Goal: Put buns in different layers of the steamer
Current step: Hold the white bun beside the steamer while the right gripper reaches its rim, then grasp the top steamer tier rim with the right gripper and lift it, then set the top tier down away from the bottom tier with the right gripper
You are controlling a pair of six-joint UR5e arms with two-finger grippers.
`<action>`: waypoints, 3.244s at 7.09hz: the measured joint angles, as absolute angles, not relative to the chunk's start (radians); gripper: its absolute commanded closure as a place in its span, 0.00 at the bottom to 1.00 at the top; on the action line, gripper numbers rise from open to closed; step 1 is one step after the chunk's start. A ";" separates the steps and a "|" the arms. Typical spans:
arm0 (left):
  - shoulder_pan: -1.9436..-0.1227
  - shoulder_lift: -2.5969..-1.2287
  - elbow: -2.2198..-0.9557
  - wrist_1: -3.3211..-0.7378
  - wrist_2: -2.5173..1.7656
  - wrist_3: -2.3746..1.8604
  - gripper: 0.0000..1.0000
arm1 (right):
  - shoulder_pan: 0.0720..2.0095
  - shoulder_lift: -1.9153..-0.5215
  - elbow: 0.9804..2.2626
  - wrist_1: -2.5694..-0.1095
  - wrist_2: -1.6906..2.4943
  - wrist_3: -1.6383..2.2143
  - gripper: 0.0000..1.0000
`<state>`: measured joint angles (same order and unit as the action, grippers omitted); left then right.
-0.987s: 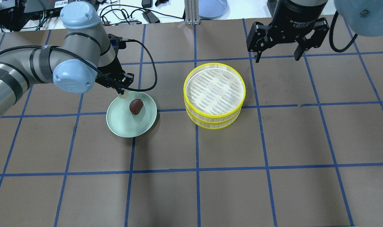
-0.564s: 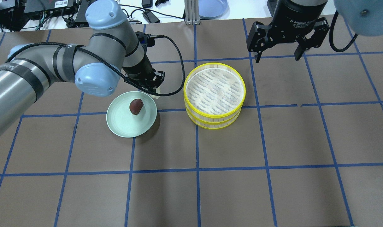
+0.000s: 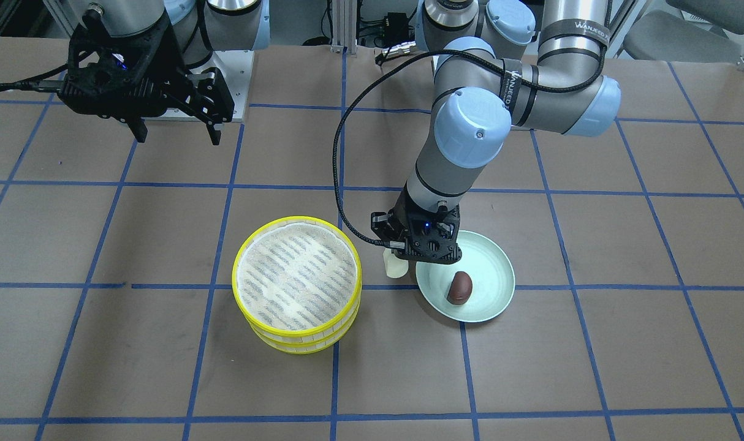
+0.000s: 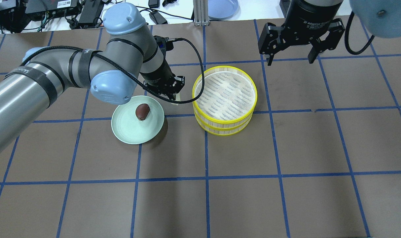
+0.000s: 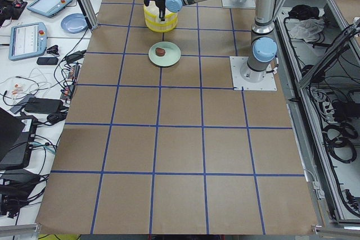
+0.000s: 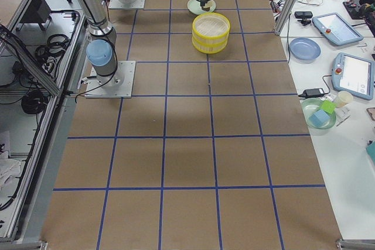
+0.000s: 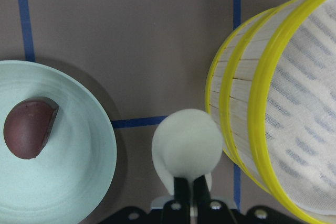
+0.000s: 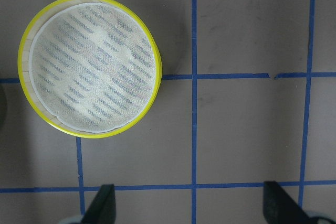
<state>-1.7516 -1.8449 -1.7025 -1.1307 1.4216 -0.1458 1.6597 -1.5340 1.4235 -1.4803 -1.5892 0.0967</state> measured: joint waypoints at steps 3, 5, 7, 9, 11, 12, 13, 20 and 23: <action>-1.753 -1.844 -1.704 -1.134 1.427 -0.146 0.94 | 1.660 -1.534 1.424 -1.481 -1.589 0.097 0.00; -1.753 -1.844 -1.704 -1.136 1.428 -0.146 0.94 | 1.660 -1.534 1.424 -1.480 -1.588 0.097 0.00; -1.753 -1.841 -1.705 -1.137 1.430 -0.144 0.94 | 1.661 -1.521 1.435 -1.492 -1.583 0.106 0.00; -1.753 -1.837 -1.706 -1.137 1.432 -0.141 0.94 | 1.668 -1.449 1.519 -1.657 -1.578 0.143 0.01; -1.753 -1.834 -1.709 -1.138 1.433 -0.136 0.94 | 1.672 -1.300 1.596 -1.896 -1.577 0.177 0.17; -1.753 -1.833 -1.711 -1.138 1.434 -0.135 0.94 | 1.674 -1.233 1.610 -1.967 -1.576 0.192 0.47; -1.752 -1.832 -1.712 -1.138 1.434 -0.135 0.94 | 1.677 -1.190 1.618 -2.008 -1.576 0.202 0.55; -1.752 -1.833 -1.715 -1.139 1.438 -0.132 0.93 | 1.658 -1.267 1.619 -1.875 -1.578 0.189 1.00; -1.755 -1.838 -1.715 -1.138 1.442 -0.139 0.93 | 1.561 -1.441 1.610 -1.654 -1.562 0.071 1.00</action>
<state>-1.7553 -1.8378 -1.7150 -1.1382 1.4419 -0.1387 1.5611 -1.4412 1.6099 -1.6541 -1.5617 0.0707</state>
